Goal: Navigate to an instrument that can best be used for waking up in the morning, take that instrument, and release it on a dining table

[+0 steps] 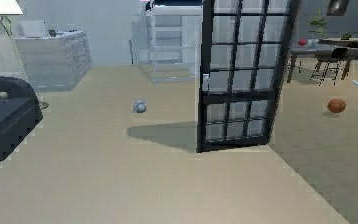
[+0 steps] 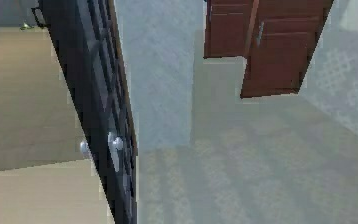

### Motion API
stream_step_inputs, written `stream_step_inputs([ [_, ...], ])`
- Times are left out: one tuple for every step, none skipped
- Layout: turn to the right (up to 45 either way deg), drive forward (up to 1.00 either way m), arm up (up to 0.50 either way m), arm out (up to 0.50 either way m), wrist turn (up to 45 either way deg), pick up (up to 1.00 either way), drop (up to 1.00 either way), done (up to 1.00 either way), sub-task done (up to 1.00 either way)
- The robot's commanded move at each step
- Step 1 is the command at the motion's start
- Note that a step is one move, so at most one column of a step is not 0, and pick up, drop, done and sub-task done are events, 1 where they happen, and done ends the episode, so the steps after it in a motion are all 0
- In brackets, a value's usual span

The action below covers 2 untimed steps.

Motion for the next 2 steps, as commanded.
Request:
stream_step_inputs([
  [0.0,0.40,0.00,0.00,0.0,0.00,0.00,0.00,0.00],
  [30.0,0.00,0.00,0.00,0.0,0.00,0.00,0.00,0.00],
])
